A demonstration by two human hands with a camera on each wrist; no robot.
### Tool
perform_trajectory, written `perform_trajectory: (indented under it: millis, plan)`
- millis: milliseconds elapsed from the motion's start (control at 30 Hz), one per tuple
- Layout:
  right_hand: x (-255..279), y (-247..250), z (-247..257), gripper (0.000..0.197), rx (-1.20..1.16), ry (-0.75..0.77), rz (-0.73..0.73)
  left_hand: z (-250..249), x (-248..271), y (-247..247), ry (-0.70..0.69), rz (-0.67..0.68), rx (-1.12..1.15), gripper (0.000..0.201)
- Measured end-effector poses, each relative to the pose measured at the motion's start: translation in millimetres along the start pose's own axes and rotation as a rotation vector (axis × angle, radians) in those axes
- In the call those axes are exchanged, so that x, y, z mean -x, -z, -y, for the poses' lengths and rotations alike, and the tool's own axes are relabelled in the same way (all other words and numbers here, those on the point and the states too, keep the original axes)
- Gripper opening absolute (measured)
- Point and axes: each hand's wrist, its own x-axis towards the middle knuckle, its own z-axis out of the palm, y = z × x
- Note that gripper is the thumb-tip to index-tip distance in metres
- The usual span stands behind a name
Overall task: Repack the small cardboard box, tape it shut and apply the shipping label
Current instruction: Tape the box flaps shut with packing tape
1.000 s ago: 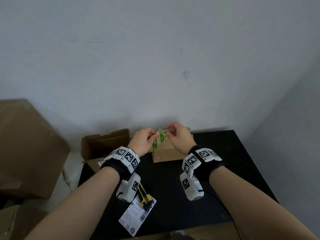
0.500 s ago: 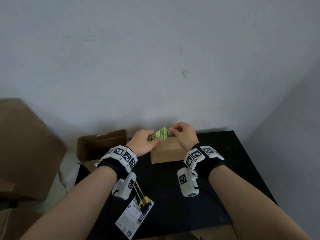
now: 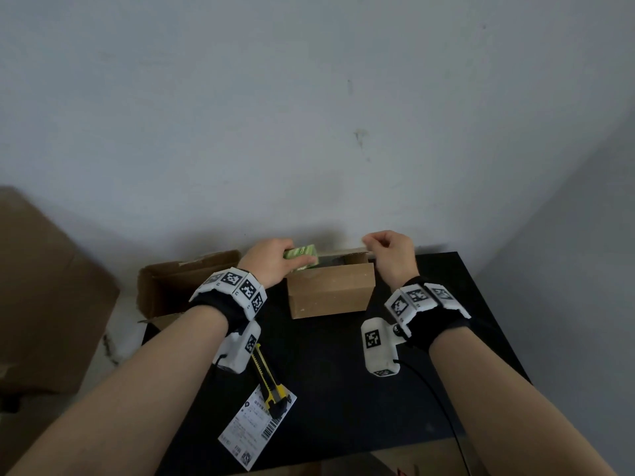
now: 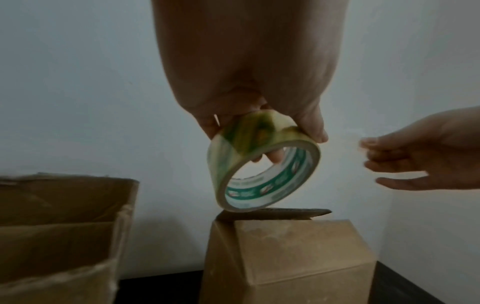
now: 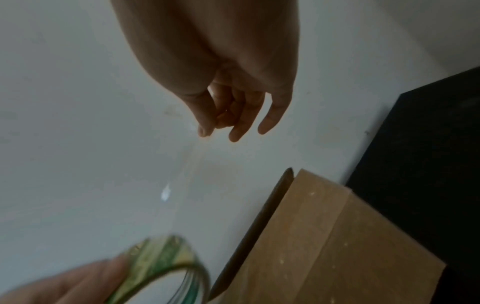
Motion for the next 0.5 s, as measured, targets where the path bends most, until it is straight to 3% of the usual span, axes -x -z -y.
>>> perform_trajectory:
  millis: [100, 267, 367, 500]
  plan:
    - [-6.2, 11.0, -9.5, 0.017, 0.025, -0.005, 0.01, 7.8, 1.1, 2.5, 0.021, 0.022, 0.012, 0.053]
    - [-14.2, 13.4, -23.0, 0.016, 0.037, -0.023, 0.067, 4.2, 3.7, 7.4, 0.031, 0.081, 0.04, 0.042]
    - [-18.4, 11.5, -35.6, 0.02, -0.013, -0.054, 0.182, 6.4, -0.3, 8.2, 0.006, -0.069, -0.056, 0.022]
    - [-20.7, 3.2, -53.3, 0.03, 0.1, 0.013, 0.292, 5.8, -6.2, 1.0, -0.01, -0.276, -0.069, 0.021]
